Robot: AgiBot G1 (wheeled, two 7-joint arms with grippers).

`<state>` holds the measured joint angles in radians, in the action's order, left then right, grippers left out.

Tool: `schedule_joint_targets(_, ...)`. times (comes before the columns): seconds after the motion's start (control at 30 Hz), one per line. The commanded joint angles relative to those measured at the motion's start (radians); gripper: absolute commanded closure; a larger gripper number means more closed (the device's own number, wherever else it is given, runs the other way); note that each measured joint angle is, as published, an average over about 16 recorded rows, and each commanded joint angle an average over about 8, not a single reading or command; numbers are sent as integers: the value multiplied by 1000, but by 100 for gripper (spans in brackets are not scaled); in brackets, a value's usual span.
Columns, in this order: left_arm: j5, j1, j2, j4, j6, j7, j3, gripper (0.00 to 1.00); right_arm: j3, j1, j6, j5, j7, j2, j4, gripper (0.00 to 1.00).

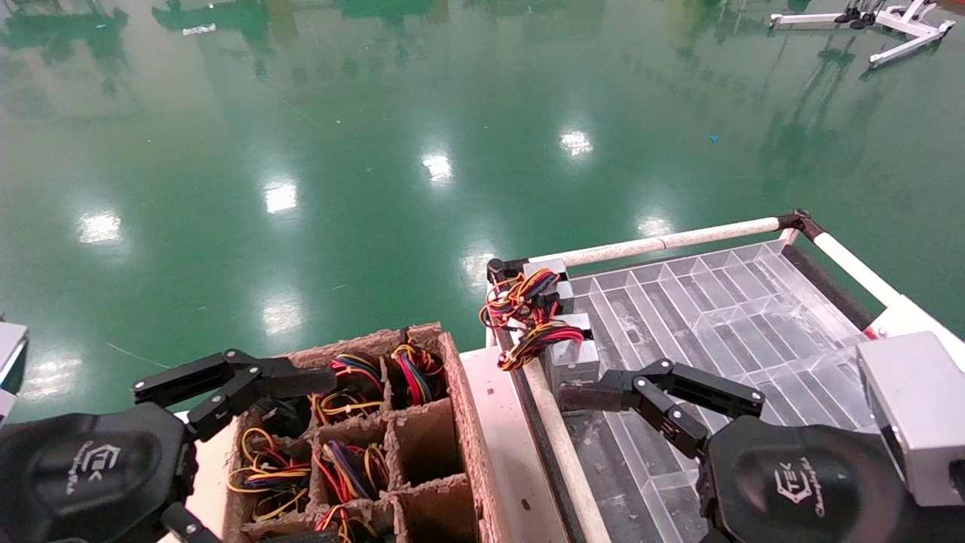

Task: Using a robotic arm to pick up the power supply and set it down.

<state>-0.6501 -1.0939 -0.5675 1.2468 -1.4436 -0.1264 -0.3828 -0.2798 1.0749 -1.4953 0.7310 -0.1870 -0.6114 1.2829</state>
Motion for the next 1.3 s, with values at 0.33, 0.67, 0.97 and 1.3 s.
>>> schedule_joint_targets(0.33,0,0,0,0,0,0,0,100,0,0,0,0,0,0,0,0)
schedule_joint_targets(0.67,0,0,0,0,0,0,0,100,-13,5,28,36,-1,-11,3,0)
schedule_joint_targets(0.97,0,0,0,0,0,0,0,100,-98,58,203,242,-54,-109,24,0)
schedule_joint_targets(1.3,0,0,0,0,0,0,0,100,-237,141,409,553,-154,-276,14,1)
